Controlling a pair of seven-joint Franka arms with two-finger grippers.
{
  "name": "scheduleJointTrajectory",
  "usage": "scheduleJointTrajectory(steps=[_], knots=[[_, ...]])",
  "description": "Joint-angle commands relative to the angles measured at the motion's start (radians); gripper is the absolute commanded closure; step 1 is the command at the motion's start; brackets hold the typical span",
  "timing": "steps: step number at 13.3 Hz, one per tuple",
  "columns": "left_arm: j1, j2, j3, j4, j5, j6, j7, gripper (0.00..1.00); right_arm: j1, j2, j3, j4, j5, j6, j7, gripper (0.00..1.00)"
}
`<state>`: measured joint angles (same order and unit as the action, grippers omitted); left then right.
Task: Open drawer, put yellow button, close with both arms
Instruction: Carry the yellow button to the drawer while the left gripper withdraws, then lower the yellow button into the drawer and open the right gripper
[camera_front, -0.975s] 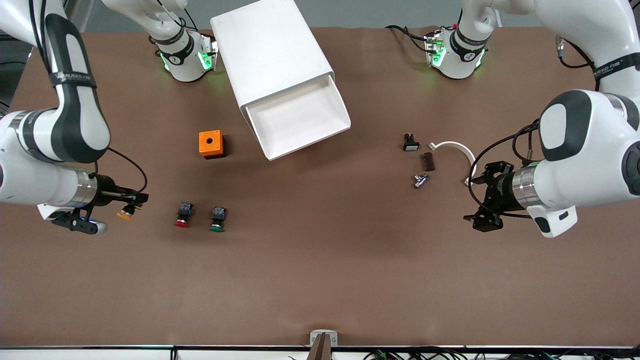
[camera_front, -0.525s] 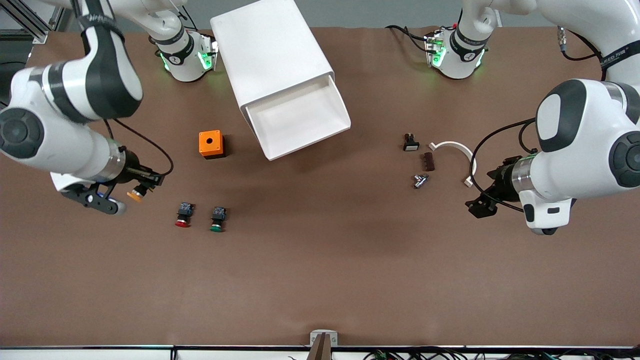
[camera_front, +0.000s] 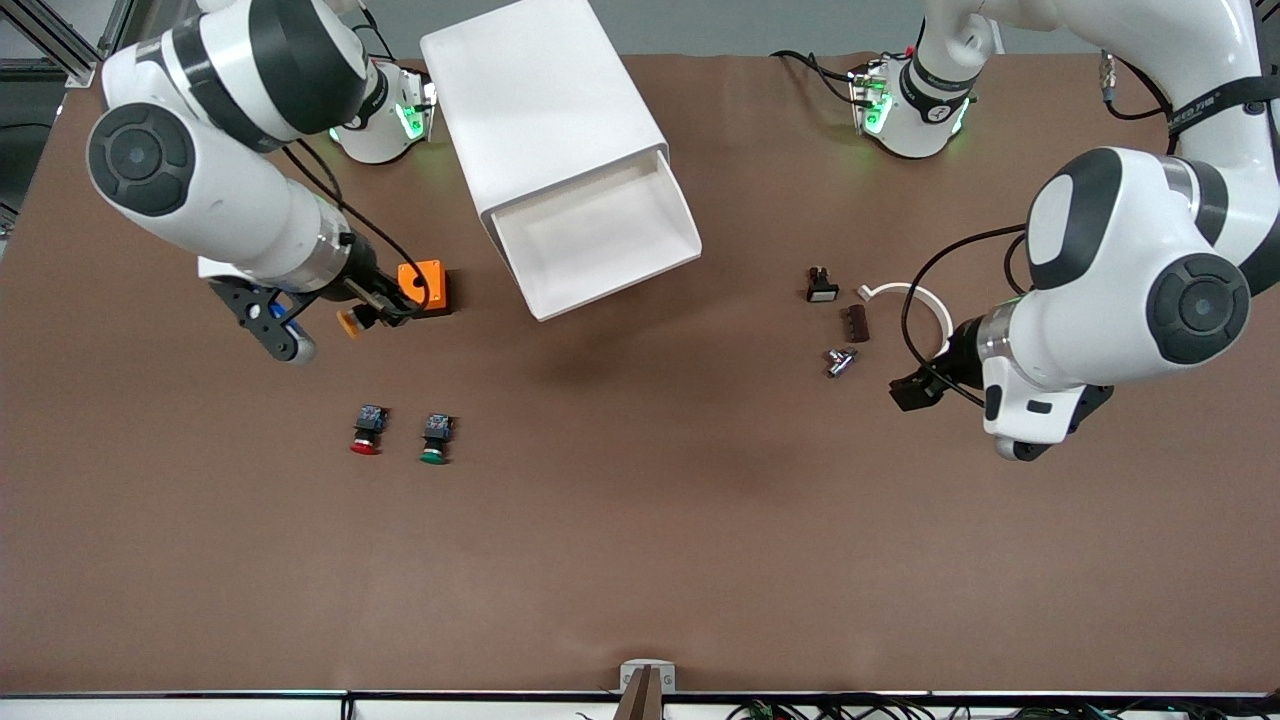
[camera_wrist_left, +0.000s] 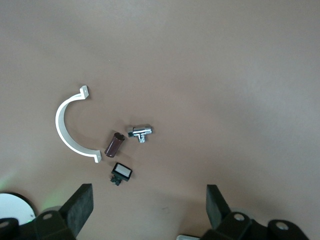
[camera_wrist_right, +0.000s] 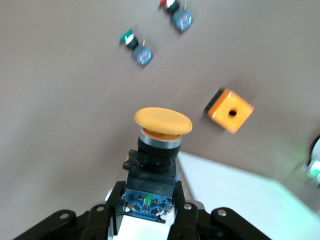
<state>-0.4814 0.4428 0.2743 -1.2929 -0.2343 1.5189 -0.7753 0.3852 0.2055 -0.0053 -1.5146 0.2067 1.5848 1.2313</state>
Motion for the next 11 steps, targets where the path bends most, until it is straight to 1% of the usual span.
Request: scheduleJointTrajectory(steps=[1,3,7,8,9,11], knots=[[-0.011,-0.046,-0.058,-0.06,0.085,0.0,0.057,0.01,0.075,-0.02,-0.01,-0.036,0.083,0.068,0.179,1.0],[-0.009,-0.047,-0.098,-0.081,0.105,0.001,0.065,0.0,0.168,-0.018,-0.01,-0.085,0.083,0.168,0.314,1.0],[-0.012,-0.047,-0.122,-0.133,0.107,0.05,0.192,0.0,0.32,-0.018,-0.01,-0.189,0.08,0.34,0.493,1.0],[-0.009,-0.049,-0.142,-0.152,0.107,0.069,0.206,0.0,0.349,-0.017,-0.012,-0.208,0.077,0.374,0.52,1.0],[-0.009,-0.053,-0.158,-0.175,0.105,0.09,0.208,0.0,0.366,-0.015,-0.012,-0.226,0.073,0.403,0.534,1.0],[-0.009,-0.093,-0.185,-0.271,0.105,0.174,0.215,0.0,0.402,-0.005,-0.012,-0.249,0.048,0.463,0.579,0.99]])
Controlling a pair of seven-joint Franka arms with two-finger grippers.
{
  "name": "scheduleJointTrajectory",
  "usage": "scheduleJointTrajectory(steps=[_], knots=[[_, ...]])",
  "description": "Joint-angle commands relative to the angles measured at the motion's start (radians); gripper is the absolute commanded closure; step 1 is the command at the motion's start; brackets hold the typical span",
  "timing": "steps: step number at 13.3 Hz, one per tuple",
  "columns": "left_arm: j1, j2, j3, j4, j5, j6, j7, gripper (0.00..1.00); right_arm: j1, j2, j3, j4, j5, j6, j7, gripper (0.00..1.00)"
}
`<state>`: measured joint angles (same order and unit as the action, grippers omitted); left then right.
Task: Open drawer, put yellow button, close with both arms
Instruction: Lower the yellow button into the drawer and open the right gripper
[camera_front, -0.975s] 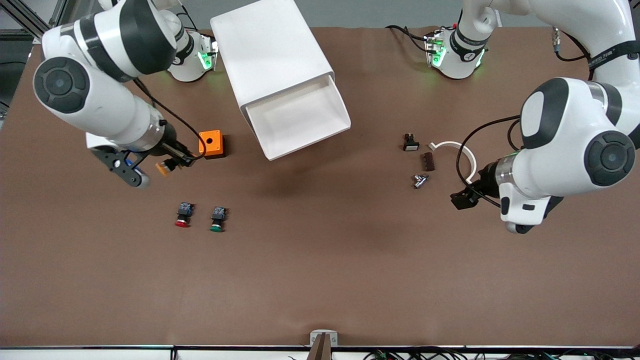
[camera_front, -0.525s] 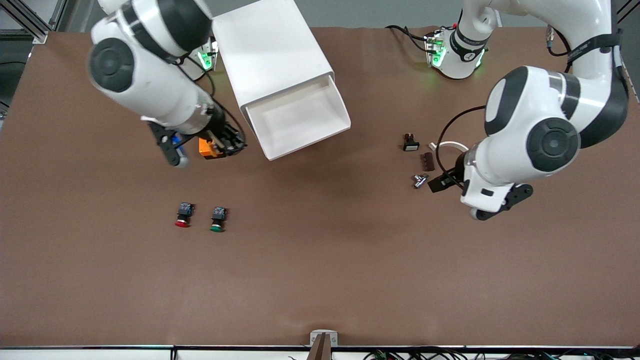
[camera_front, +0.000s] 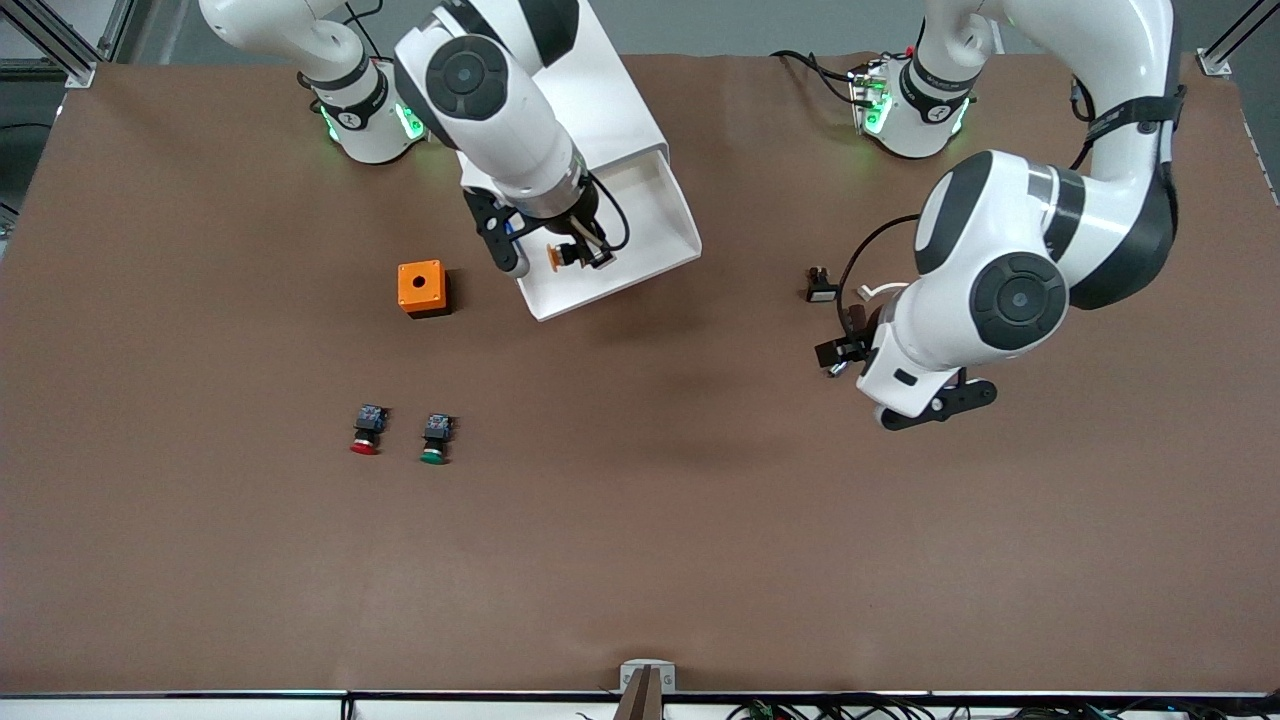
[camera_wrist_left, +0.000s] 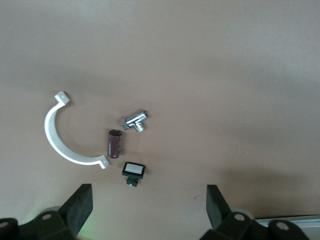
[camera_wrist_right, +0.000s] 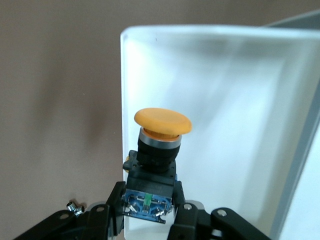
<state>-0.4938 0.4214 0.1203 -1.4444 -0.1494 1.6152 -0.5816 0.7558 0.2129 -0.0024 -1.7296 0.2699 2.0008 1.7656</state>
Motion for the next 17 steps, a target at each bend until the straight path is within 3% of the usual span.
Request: scheduleJointTrajectory(steps=[1,3,6,11,14,17], knots=[[0.003,-0.09,-0.04,-0.166,0.022,0.113,0.048,0.0,0.043,-0.003,-0.014,-0.034,-0.03,0.064,0.07,0.98],[0.003,-0.093,-0.053,-0.194,0.021,0.137,0.104,0.0,0.054,0.02,-0.014,-0.034,-0.041,0.073,0.081,0.92],[0.001,-0.066,-0.102,-0.192,0.007,0.166,0.109,0.0,0.06,0.036,-0.013,-0.034,-0.04,0.072,0.083,0.69],[-0.017,-0.035,-0.12,-0.183,-0.068,0.176,0.077,0.0,0.063,0.045,-0.014,-0.027,-0.041,0.067,0.104,0.18],[-0.049,-0.03,-0.12,-0.169,-0.079,0.183,0.054,0.0,0.028,0.036,-0.028,-0.013,-0.041,0.061,0.066,0.02],[-0.083,0.028,-0.12,-0.096,-0.097,0.186,-0.058,0.0,-0.094,0.034,-0.033,0.07,-0.041,-0.051,-0.119,0.01]])
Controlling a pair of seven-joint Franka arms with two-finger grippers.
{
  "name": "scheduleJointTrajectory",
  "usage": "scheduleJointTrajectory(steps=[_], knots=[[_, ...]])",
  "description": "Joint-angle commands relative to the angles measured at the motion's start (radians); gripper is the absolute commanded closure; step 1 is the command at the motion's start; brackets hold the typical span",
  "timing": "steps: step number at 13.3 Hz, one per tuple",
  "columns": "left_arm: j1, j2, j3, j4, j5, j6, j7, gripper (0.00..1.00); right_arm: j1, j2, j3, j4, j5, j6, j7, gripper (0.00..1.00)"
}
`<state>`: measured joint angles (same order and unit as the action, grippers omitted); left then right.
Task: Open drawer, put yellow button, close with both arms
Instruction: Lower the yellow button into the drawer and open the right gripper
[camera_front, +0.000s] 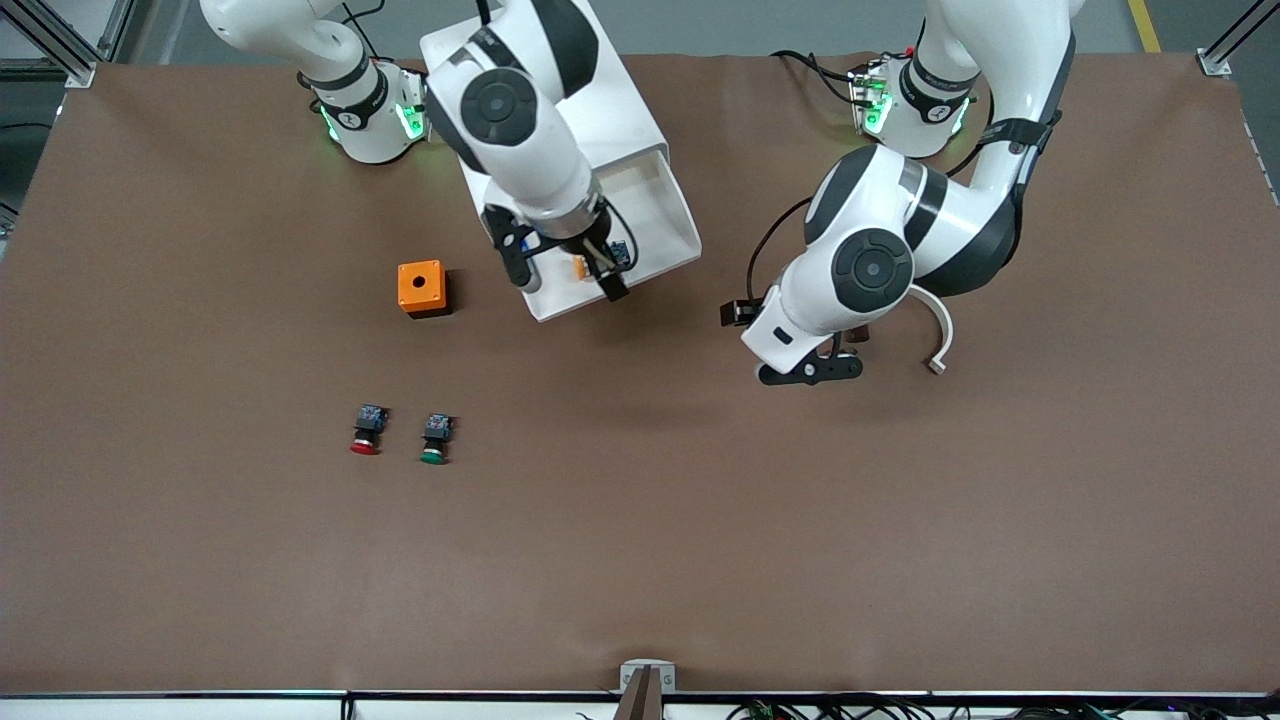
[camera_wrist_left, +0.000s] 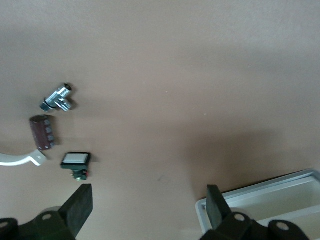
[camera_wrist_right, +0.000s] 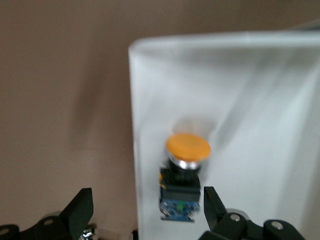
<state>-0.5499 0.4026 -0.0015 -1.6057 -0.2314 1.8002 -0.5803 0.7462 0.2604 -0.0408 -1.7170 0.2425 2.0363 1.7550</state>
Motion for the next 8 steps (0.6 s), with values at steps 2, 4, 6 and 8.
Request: scheduleJointTrajectory(steps=[2,4,6,8], knots=[[-0.054,0.09,0.0,0.096,-0.016,0.01,-0.133,0.0,-0.158,-0.015,0.006,0.106,-0.014,-0.151,-0.275,0.0],[-0.099,0.116,0.0,0.102,-0.028,0.092,-0.223,0.0,-0.235,-0.02,0.006,0.151,-0.014,-0.229,-0.461,0.0],[-0.133,0.128,0.0,0.102,-0.063,0.136,-0.28,0.0,-0.329,-0.038,0.006,0.175,-0.014,-0.303,-0.657,0.0],[-0.169,0.122,0.0,0.099,-0.074,0.134,-0.297,0.0,-0.427,-0.053,0.006,0.192,-0.014,-0.356,-0.817,0.0]])
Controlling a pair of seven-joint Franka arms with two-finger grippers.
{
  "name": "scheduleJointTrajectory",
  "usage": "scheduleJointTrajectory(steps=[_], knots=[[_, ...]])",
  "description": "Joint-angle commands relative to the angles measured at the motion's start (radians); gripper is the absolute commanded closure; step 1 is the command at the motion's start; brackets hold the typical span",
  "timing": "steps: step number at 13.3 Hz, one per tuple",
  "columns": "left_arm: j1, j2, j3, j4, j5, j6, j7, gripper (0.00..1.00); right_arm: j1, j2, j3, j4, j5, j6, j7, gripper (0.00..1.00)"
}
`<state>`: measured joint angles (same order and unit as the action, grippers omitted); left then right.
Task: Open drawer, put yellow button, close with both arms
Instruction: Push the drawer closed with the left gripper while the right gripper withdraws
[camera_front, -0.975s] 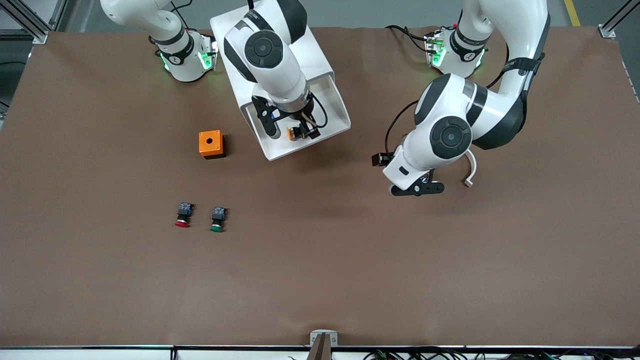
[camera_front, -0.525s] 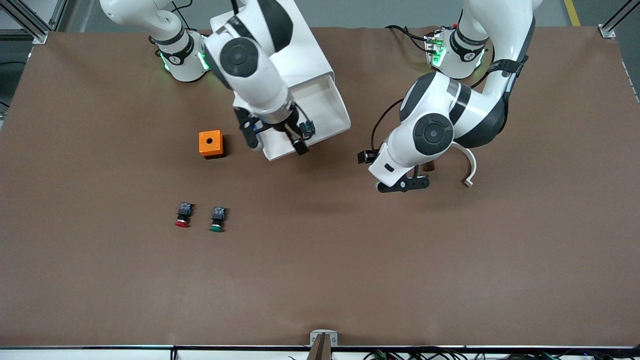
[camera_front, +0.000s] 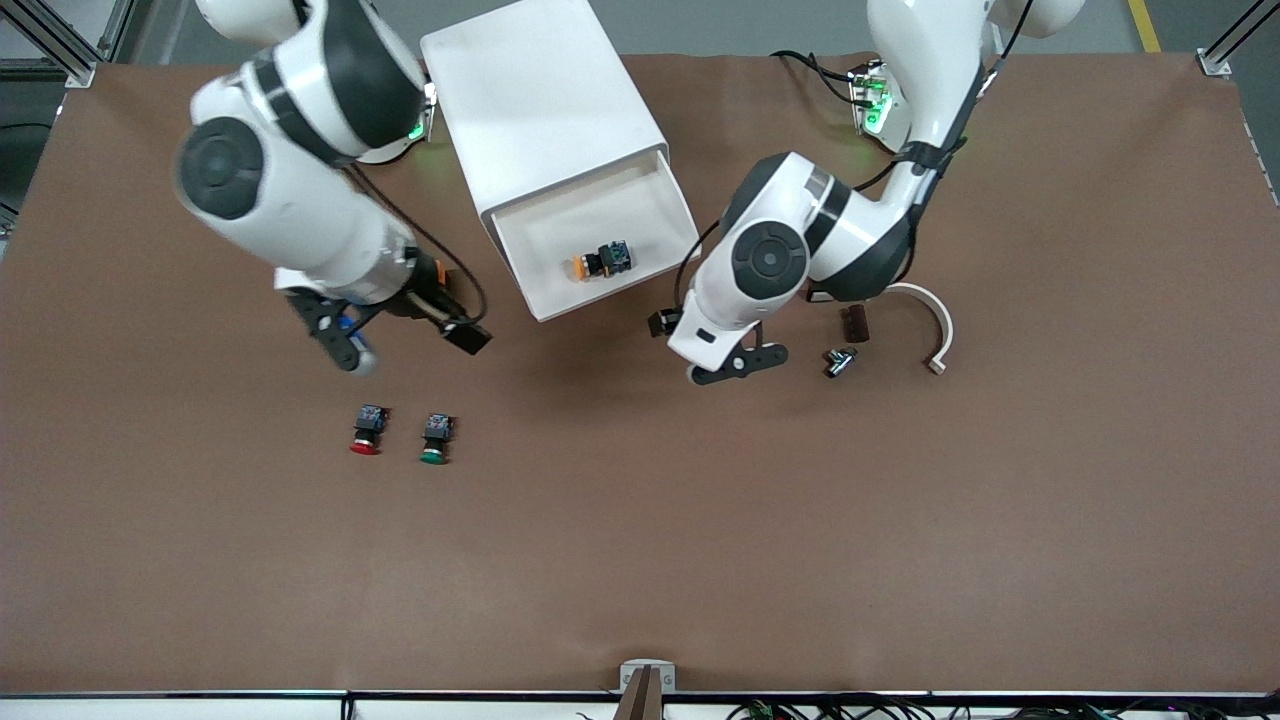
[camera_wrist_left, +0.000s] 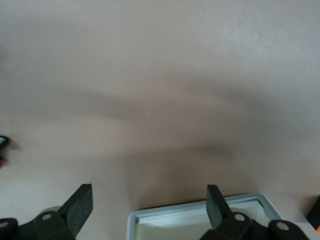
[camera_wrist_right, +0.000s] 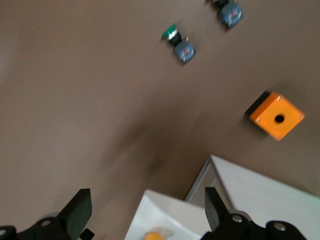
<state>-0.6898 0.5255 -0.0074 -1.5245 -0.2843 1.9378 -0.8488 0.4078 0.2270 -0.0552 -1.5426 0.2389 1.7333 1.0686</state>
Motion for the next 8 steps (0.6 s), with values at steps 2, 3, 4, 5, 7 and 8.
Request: scheduleJointTrajectory(steps=[2,3,4,5,7,8], knots=[[-0.077,0.004,0.006,0.015,-0.021,-0.003,-0.073,0.0,-0.165,-0.041,0.018,0.026,-0.013,-0.077,-0.282,0.0],[-0.101,0.004,0.006,0.009,-0.021,-0.007,-0.093,0.0,-0.203,-0.052,0.02,0.024,-0.018,-0.081,-0.353,0.0],[-0.12,0.002,0.007,0.004,-0.021,-0.017,-0.107,0.0,-0.242,-0.067,0.018,0.022,-0.03,-0.096,-0.439,0.0],[-0.128,-0.001,0.006,0.0,-0.019,-0.039,-0.125,0.0,-0.268,-0.072,0.018,0.022,-0.05,-0.106,-0.519,0.0],[-0.16,-0.004,0.001,-0.002,-0.019,-0.074,-0.156,0.0,-0.329,-0.09,0.02,0.016,-0.069,-0.133,-0.642,0.0],[-0.168,-0.004,-0.011,-0.002,-0.019,-0.086,-0.174,0.0,-0.366,-0.1,0.018,0.016,-0.078,-0.149,-0.732,0.0]])
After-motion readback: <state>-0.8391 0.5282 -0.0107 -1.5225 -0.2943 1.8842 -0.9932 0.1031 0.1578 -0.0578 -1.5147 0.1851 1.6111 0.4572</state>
